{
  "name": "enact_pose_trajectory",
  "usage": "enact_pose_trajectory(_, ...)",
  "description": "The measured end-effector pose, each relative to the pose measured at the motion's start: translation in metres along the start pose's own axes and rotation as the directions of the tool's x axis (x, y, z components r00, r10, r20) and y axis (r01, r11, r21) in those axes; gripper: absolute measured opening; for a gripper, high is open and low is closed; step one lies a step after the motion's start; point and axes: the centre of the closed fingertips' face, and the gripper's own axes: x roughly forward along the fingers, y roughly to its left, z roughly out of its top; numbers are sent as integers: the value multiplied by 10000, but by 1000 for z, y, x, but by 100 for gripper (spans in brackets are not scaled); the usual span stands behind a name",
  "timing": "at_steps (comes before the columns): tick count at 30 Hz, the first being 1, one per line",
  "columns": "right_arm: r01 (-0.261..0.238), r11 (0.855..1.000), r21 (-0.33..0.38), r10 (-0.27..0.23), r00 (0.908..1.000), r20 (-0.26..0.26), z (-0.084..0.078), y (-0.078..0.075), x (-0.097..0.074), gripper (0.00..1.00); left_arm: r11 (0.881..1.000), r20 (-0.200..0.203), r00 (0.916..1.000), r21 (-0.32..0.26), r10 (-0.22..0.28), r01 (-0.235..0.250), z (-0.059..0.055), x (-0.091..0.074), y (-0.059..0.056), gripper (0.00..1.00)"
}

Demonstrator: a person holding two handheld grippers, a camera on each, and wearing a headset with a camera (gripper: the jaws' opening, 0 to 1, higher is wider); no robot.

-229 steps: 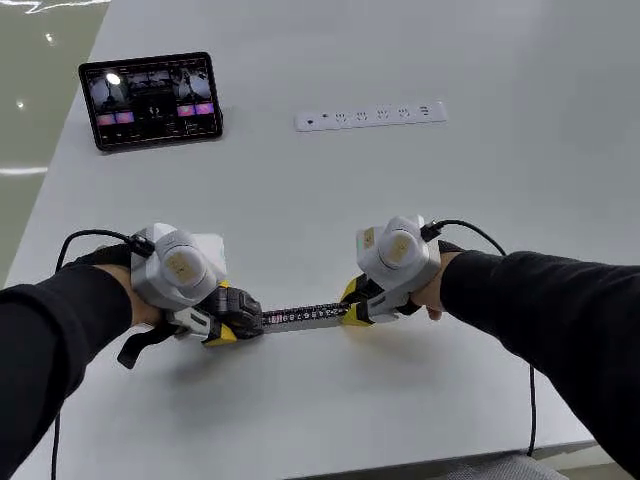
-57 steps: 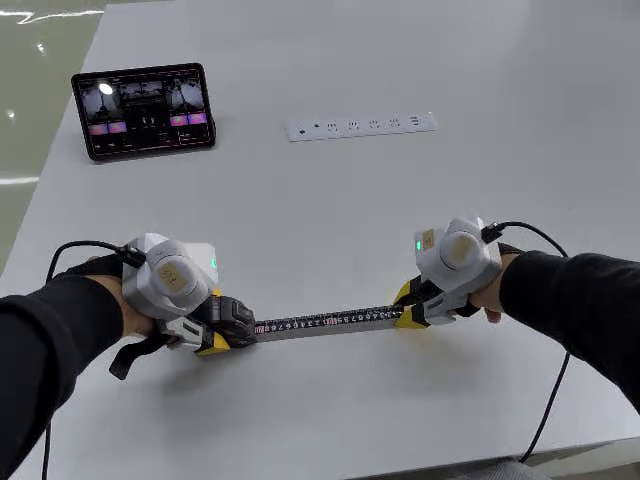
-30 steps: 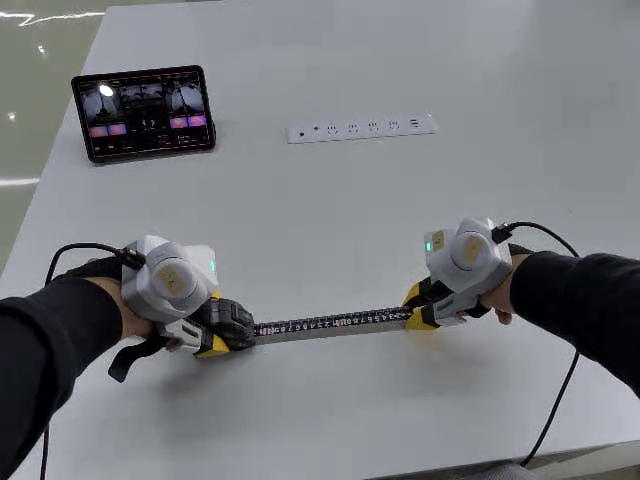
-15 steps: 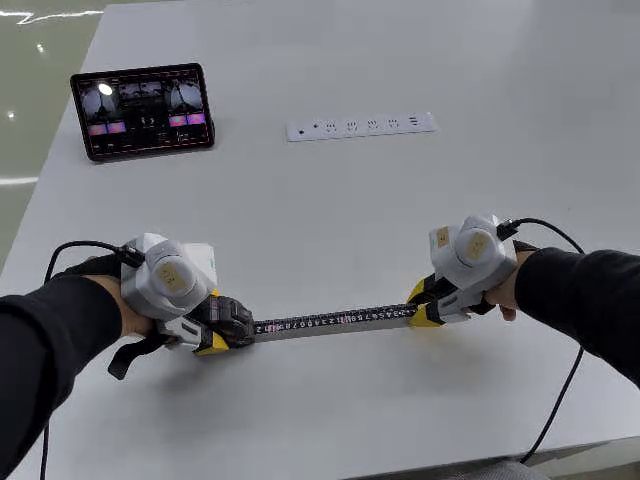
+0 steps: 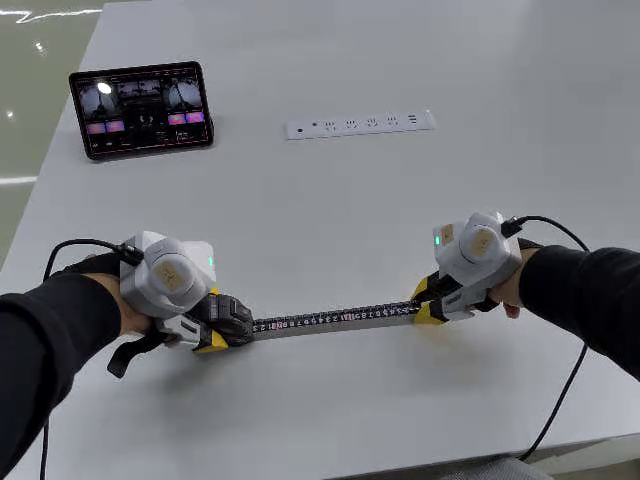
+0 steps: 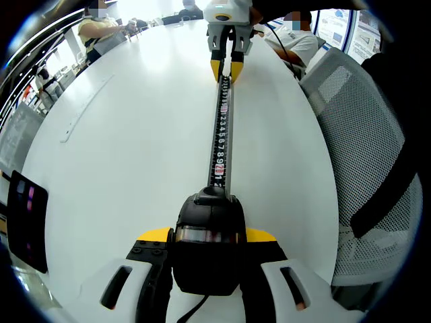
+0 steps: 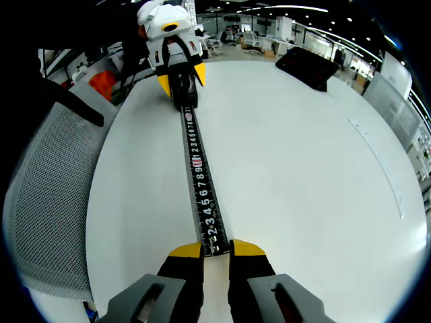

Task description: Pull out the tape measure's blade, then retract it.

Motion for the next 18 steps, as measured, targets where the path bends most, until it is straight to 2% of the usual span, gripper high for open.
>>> enact_pose_trajectory(18, 13, 10000, 74, -13, 10000, -21, -2, 0, -2, 9, 10000, -6, 10000, 1, 11, -11, -1, 1, 1, 33)
